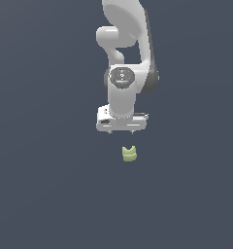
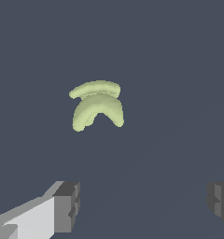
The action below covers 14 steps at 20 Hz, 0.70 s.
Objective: Pick up the object and move it to a goal position.
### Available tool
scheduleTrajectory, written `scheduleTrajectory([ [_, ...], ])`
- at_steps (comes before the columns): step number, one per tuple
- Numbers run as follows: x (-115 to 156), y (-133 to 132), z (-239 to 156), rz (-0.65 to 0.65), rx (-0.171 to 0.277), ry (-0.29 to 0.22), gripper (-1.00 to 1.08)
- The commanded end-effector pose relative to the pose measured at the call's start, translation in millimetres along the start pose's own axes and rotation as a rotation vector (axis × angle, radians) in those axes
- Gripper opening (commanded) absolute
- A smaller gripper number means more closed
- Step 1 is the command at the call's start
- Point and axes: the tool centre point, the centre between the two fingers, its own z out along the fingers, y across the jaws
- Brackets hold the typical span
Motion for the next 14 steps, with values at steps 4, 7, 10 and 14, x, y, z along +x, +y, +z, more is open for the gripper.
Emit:
scheduleTrajectory([
  [4,2.0,-2.5,0.0,0.000,0.000,0.003,1.00],
  [7,6.9,-9.3,-0.3,0.001,-0.001,0.012,1.00],
  [10,9.0,-13.3,-1.3,0.003,0.000,0.016,1.00],
  [14,9.1,-13.2,-1.1,0.003,0.000,0.016,1.00],
])
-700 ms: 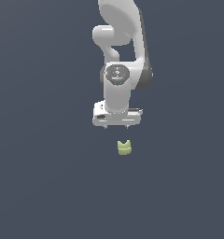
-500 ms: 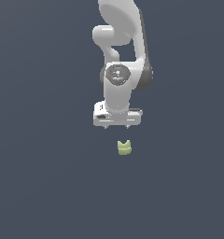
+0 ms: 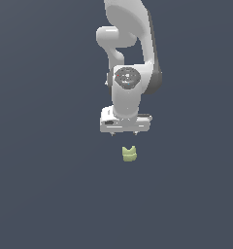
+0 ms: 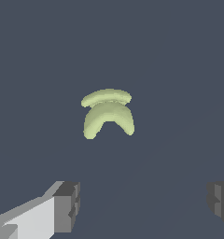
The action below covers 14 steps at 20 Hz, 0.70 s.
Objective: Pick up the object and move it to a goal position.
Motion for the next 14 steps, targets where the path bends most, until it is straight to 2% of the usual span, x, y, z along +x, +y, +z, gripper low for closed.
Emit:
scheduleTrajectory([
  [1,1.2,-0.1,1.2,-0.001,-0.001,0.001,1.00],
  [14,40.4,-19.1,35.4,-0.069,-0.017,0.045,1.00],
])
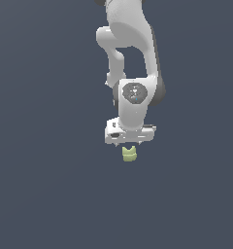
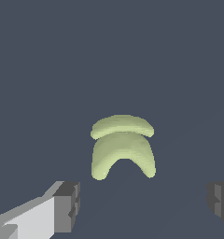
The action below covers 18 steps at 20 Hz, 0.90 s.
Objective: Pick up the object and move it to a goal position.
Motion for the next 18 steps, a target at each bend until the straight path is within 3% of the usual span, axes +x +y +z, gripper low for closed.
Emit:
scheduleTrajectory([
  [1,8.3,-4.1,8.4,-0.015,-0.004,0.010,1.00],
  [18,17.7,-9.6,44.6,-0.035,-0.008,0.022,1.00],
])
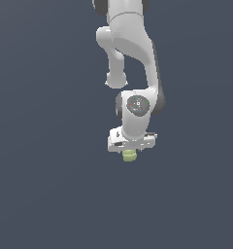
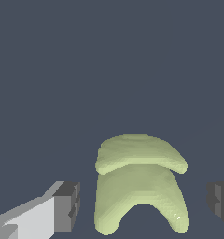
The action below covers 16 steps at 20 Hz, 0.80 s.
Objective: Pick up the object and move it to a goal position.
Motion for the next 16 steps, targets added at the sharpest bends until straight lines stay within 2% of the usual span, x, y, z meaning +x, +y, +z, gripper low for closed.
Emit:
scheduleTrajectory([
  [1,-0.7,-0.1,14.3,0.000,0.000,-0.001,1.00],
  [9,0.8,-0.3,33.5,-0.001,0.000,0.000,1.00],
  [10,0.8,-0.3,33.5,-0.001,0.000,0.000,-1.00],
  [16,0.8,-0.3,33.5,-0.001,0.000,0.000,-1.00],
])
